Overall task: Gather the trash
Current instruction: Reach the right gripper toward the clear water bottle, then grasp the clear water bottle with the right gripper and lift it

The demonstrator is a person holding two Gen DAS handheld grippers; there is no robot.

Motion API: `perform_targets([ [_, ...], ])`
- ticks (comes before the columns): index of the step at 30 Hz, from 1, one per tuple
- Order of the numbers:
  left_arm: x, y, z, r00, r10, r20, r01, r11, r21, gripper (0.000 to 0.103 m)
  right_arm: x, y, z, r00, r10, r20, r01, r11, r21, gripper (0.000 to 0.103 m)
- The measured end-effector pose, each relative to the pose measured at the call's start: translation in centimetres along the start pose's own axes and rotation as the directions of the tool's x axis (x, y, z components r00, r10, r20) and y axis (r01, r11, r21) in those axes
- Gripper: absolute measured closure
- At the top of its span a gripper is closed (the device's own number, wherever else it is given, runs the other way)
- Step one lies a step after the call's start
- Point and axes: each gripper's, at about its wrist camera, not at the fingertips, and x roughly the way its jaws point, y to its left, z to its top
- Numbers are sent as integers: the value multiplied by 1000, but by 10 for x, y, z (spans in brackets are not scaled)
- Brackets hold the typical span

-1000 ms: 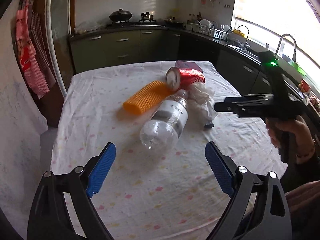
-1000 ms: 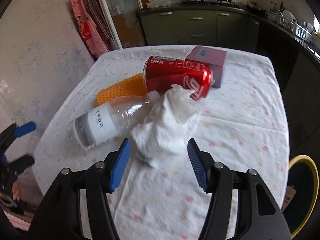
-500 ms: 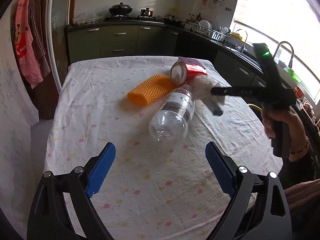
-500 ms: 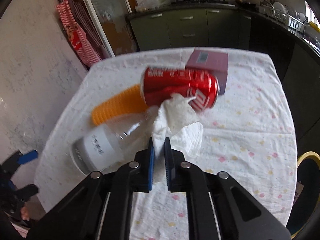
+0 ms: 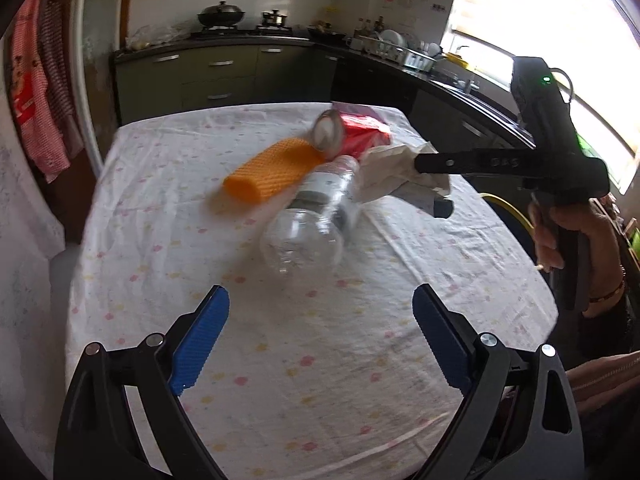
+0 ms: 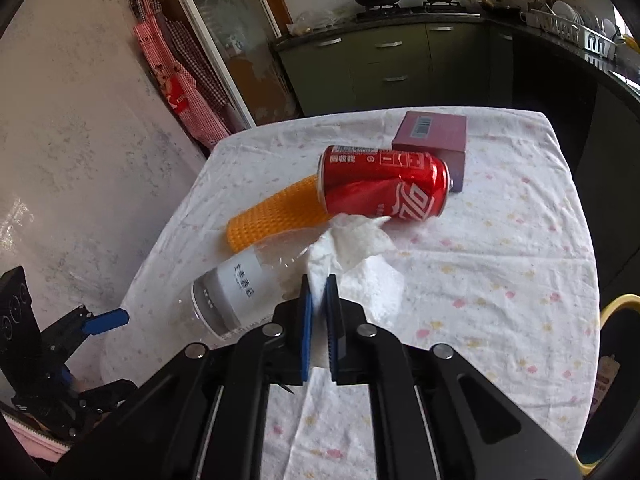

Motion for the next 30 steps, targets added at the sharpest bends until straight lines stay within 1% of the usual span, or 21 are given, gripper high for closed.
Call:
perform_targets([
  [2,1,-9,3,1000,-13,6,13,1000,26,11,0,-4,-2,1000,-23,-6,23,1000,16,94],
  [3,0,-13,4,1000,-13,11,12,999,39,11,1,-7,-3,999,-46,-15,46,999,20,89],
  [4,-1,-15,5,1000,-10,17,9,999,49,11,0,-9,-3,998,-63,-19,64,998,22,82],
  [5,-2,-17,6,1000,-8,20,7,998,55,11,-2,-11,-2,998,-69,-11,70,997,31,65],
  [6,-4,-18,6,1000,-4,27,3,998,60,11,-5,-11,0,998,-60,-4,60,997,38,57],
  [7,-7,-18,7,999,3,35,-5,998,64,11,-5,-10,2,999,-44,-11,44,998,41,56],
  [8,-9,-17,7,999,9,37,-11,998,64,11,-4,-8,5,999,-21,-32,23,999,46,47],
  [9,-11,-15,7,999,16,40,-19,998,63,11,-2,-6,9,998,10,-64,-6,998,59,33],
  [10,-14,-13,7,999,22,44,-25,998,62,11,4,-2,15,992,63,-112,-54,995,83,28],
  [11,-17,-11,6,998,27,48,-30,998,63,11,11,3,19,981,103,-165,-86,991,104,21],
  [12,-19,-8,5,998,31,51,-34,997,64,11,18,8,23,965,132,-227,-105,986,127,19],
  [13,-21,-6,4,998,39,56,-43,997,68,11,29,14,27,939,152,-307,-105,981,165,19],
  [14,-23,-4,3,997,47,61,-51,996,71,11,38,19,31,917,178,-358,-106,972,212,19],
  [15,-25,-2,2,997,51,65,-56,996,71,11,43,21,33,903,201,-379,-109,962,251,19],
  [16,-27,0,0,996,55,71,-60,996,71,11,51,23,36,891,211,-403,-89,949,302,19],
  [18,-30,4,-3,995,53,79,-59,996,70,11,63,28,40,885,158,-437,-1,941,338,19],
  [19,-32,7,-4,995,51,84,-57,996,71,11,70,32,42,880,151,-449,24,933,359,19],
  [21,-35,10,-8,994,49,93,-57,995,78,11,83,39,41,870,138,-473,65,920,387,19],
  [24,-43,18,-13,992,52,114,-63,994,93,11,98,45,39,869,114,-481,122,894,431,19],
  [26,-46,24,-16,991,46,126,-58,994,93,11,108,46,36,863,102,-494,167,866,472,19],
  [30,-54,43,-23,989,26,147,-36,997,67,11,122,49,35,856,73,-511,221,842,492,20],
])
